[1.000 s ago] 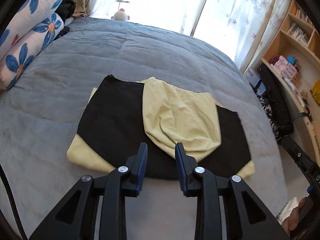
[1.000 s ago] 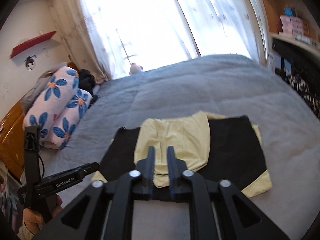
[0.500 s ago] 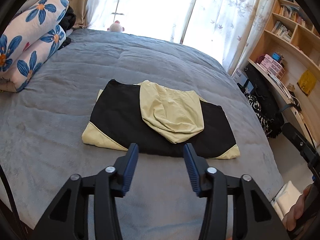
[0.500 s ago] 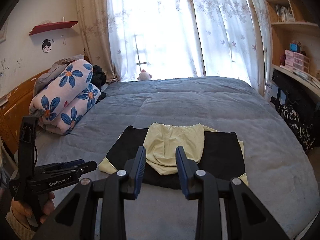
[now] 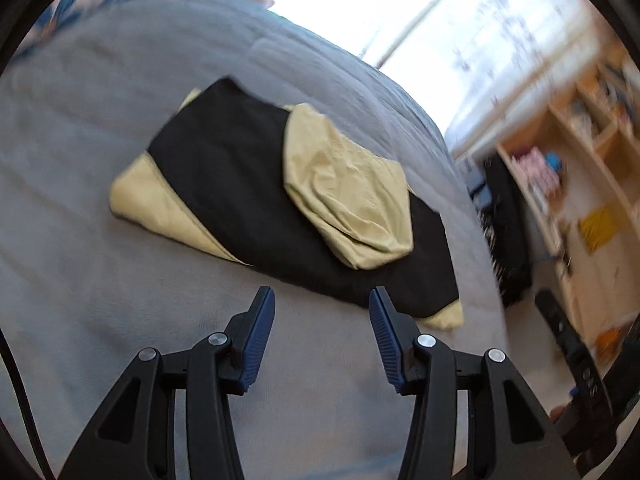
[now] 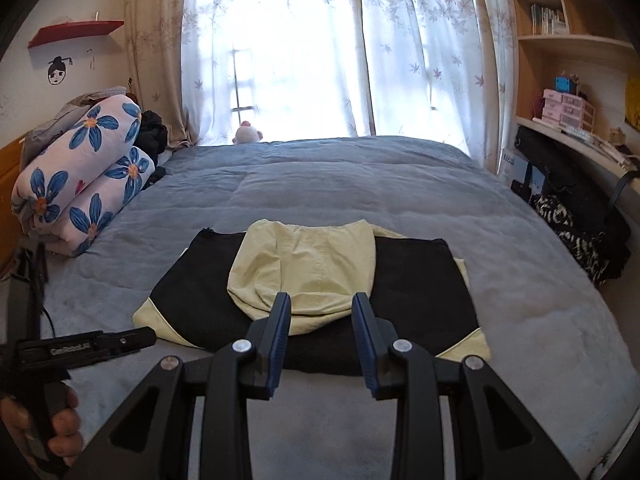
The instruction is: Fold large clothes
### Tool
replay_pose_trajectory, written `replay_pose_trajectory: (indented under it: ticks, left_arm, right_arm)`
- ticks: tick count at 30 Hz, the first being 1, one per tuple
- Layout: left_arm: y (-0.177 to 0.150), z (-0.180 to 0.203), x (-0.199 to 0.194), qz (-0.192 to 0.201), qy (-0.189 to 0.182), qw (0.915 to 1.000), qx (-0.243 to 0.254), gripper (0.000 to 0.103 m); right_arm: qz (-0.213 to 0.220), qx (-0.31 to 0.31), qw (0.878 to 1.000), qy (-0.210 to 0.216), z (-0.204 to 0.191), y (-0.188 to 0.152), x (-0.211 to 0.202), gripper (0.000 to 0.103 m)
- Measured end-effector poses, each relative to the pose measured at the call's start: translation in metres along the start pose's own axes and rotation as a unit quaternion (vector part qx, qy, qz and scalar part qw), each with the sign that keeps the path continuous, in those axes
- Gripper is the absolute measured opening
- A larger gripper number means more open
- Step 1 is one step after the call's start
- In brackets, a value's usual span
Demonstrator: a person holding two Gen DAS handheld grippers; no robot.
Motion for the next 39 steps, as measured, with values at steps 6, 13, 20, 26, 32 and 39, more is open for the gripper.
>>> replay_pose_trajectory:
  ticks: [6, 13, 20, 26, 32, 39]
  left_arm:
    - [0.001, -0.061, 0.05, 0.012, -0.001, 0.9957, -0.092, 0.047]
    - [0.011, -0.102, 0.09, 0.031, 0.013, 0.9884, -0.148, 0.047]
    - [0.052, -0.094, 0.12, 0.061, 0.045, 0.9928, -0.093, 0.047]
    - [0.076, -0.087, 0.131, 0.096, 0.075, 0.99, -0.07, 0.019]
    - [0.078, -0.053, 0.11, 0.159, 0.121, 0.9796, 0.02, 0.007]
    - [0.077, 0.027, 0.081, 0.221, 0.118, 0.9578, 0.141, 0.006]
  right_arm:
    - [0.003, 0.005, 1.0, 0.015, -0.001, 0.003, 0.032, 0.032]
    - [-0.032, 0.02, 0.999, 0.034, -0.003, -0.006, 0.078, 0.032]
    - [-0.065, 0.023, 0.996, 0.056, -0.007, -0.01, 0.126, 0.031]
    - [-0.07, -0.022, 0.996, 0.042, -0.02, -0.006, 0.184, 0.016]
    - [-0.128, -0.042, 0.99, 0.049, -0.036, -0.031, 0.253, 0.007]
    - [-0.178, 0.014, 0.979, 0.096, -0.025, -0.062, 0.268, 0.006]
Point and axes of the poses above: each gripper's, at about its wrist camera, not at the fingertips, and x roughly the way its jaws point, z to its right, y to its top, the point moved 4 cm from there along x, roughly the way its jaws point, and after that the axes turned 3 degrees about z, right-handed, at the moved point
